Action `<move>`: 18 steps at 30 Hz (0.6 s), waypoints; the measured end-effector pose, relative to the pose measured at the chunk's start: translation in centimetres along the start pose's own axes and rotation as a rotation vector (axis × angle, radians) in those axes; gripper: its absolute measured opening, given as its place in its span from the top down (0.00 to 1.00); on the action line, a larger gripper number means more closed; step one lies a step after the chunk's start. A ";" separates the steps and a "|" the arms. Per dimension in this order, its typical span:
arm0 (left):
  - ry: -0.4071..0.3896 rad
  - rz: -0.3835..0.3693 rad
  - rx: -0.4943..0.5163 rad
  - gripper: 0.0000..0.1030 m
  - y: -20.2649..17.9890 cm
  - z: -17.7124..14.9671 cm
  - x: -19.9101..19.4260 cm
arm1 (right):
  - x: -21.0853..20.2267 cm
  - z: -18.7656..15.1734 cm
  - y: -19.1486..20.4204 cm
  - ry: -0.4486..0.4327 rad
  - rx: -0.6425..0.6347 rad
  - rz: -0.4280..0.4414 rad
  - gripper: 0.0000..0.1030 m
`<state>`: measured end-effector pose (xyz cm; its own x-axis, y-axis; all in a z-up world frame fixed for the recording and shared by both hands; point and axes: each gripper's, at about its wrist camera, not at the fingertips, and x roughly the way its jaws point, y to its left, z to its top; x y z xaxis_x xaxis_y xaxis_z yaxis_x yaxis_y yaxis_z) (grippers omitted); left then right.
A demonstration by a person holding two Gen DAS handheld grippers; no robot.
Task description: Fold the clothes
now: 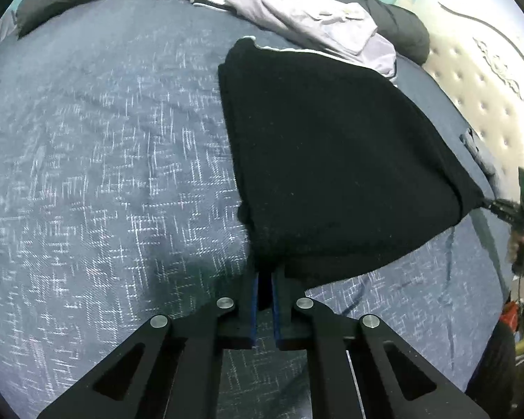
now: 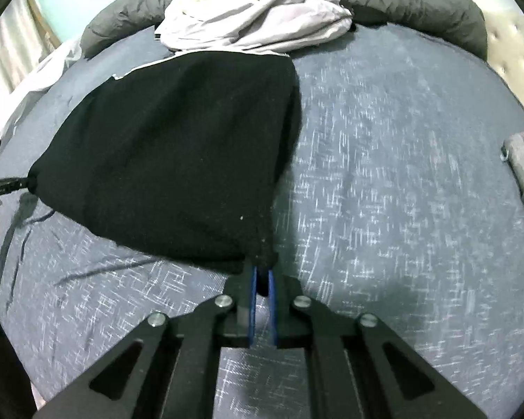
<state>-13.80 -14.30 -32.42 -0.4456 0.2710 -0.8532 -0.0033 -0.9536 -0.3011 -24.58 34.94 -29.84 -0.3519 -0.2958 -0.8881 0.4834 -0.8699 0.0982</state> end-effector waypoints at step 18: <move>-0.015 0.022 -0.006 0.94 1.0 -0.4 -0.6 | -0.7 -1.0 -0.9 -0.020 0.012 -0.021 0.96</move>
<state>-13.15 -15.33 -32.36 -0.4592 0.2480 -0.8530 0.0119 -0.9584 -0.2850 -23.95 36.29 -29.77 -0.3781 -0.2855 -0.8806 0.4661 -0.8806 0.0854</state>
